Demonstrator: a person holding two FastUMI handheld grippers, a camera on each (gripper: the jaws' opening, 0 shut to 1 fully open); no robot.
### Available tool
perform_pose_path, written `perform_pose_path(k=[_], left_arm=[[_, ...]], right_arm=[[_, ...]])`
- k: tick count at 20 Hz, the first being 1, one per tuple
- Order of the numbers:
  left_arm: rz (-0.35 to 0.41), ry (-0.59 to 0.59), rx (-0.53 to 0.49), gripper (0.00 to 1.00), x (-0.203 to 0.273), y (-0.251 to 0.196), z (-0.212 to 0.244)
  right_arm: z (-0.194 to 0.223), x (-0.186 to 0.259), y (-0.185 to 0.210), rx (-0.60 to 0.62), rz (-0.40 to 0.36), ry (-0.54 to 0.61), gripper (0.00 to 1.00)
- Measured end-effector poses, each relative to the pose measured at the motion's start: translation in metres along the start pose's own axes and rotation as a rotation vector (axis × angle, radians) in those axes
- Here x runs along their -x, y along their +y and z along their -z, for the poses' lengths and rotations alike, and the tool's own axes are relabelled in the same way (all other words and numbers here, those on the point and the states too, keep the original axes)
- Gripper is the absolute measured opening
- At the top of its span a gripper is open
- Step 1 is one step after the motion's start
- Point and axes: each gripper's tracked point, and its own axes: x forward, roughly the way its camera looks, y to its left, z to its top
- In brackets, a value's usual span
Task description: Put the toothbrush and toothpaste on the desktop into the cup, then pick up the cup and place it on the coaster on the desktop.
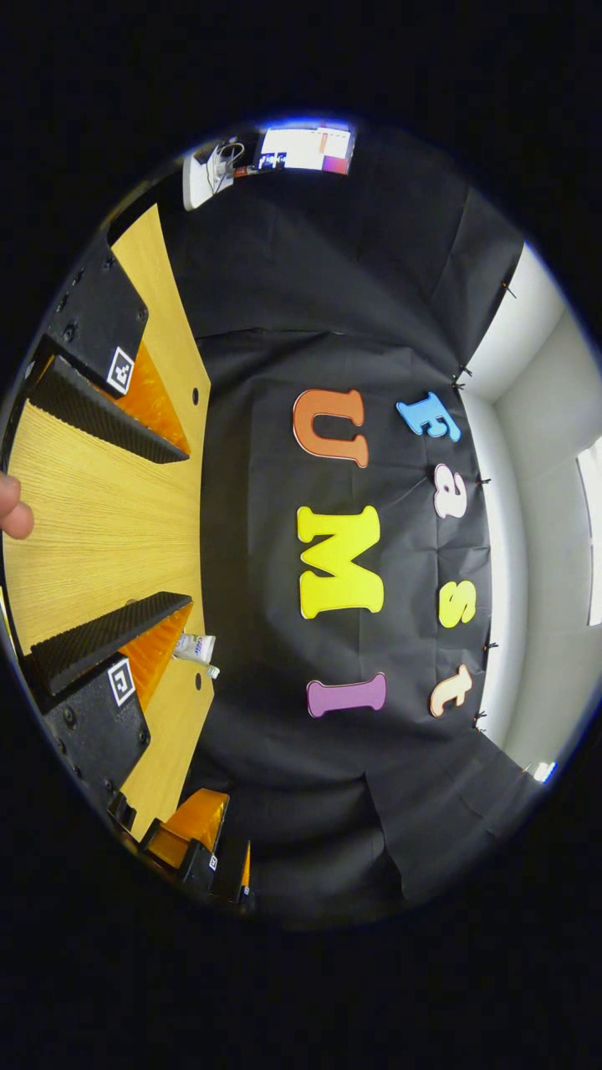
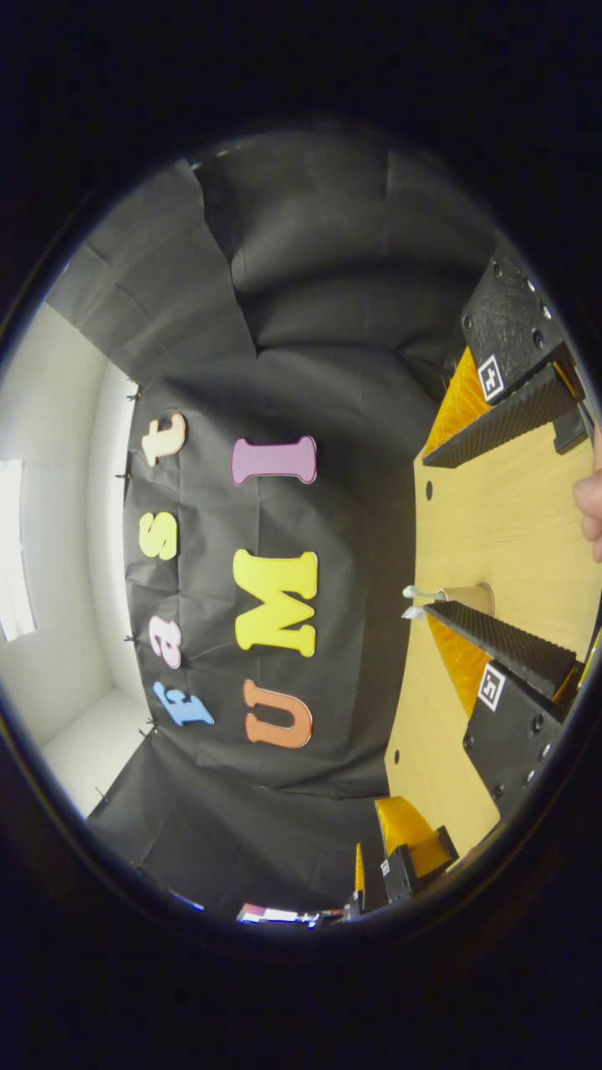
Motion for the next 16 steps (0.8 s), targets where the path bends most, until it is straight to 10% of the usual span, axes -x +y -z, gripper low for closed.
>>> perform_pose_path(k=[16], left_arm=[[0.015, -0.014, 0.001, 0.98, 0.002, -0.0107, -0.0049]], right_arm=[[-0.0038, 0.0027, 0.001, -0.009, 0.002, -0.009, 0.97]])
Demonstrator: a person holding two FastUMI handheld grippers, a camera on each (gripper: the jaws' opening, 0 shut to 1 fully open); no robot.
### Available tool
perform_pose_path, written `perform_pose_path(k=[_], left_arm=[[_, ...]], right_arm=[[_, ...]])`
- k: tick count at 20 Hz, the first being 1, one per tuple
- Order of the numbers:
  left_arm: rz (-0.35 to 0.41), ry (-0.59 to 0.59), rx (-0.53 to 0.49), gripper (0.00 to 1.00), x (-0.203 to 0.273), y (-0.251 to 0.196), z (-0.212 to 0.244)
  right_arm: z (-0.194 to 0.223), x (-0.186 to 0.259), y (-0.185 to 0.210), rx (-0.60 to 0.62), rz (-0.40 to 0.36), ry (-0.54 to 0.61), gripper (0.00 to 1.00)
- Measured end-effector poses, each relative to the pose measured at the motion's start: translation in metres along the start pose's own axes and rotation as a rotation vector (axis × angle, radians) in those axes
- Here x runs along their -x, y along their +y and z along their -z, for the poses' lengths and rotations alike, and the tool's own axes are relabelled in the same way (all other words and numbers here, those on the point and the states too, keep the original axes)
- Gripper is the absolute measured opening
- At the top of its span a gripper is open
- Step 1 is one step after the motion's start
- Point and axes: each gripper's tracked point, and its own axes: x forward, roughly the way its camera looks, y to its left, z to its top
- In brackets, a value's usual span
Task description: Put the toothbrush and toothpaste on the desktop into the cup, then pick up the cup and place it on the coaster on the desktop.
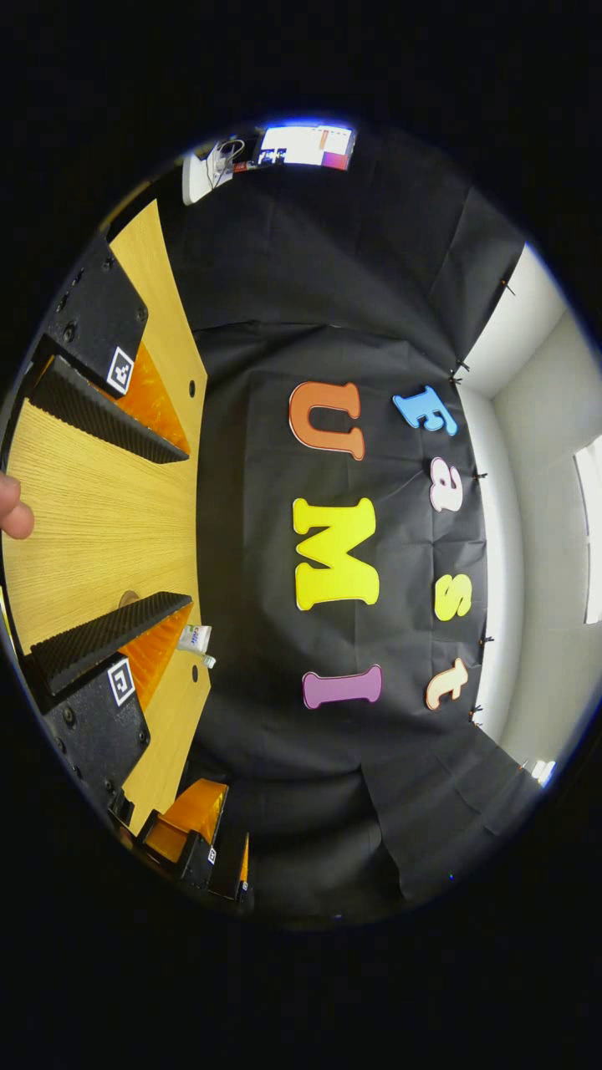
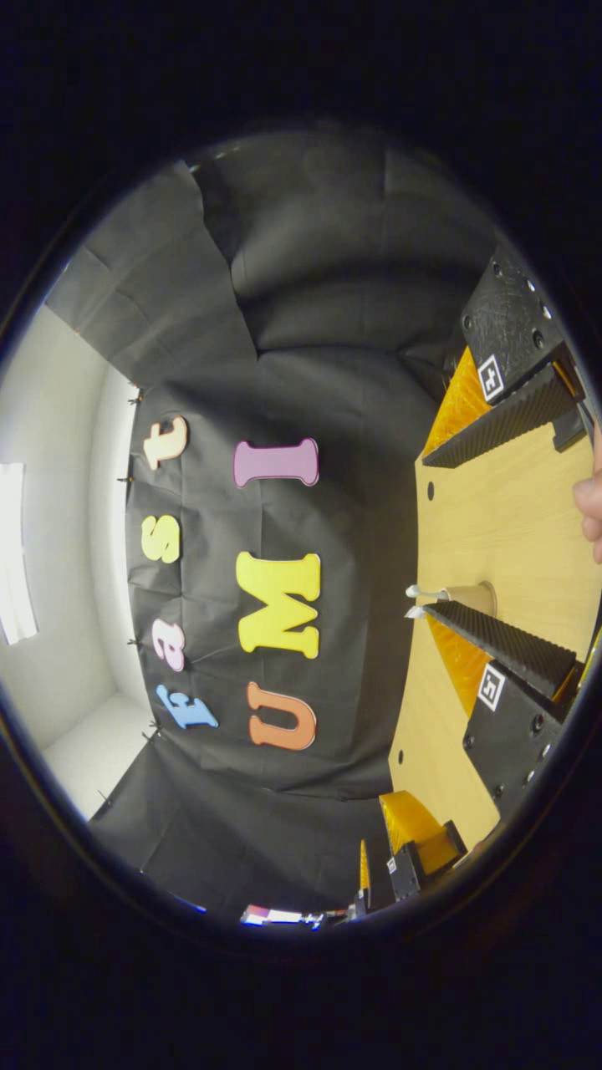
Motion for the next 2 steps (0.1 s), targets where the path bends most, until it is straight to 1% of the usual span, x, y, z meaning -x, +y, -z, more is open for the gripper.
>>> perform_pose_path(k=[2], left_arm=[[-0.001, 0.0, -0.002, 0.98, 0.0005, 0.0, -0.0003]], right_arm=[[0.0004, 0.0002, -0.0001, 0.0, -0.001, 0.001, 0.96]])
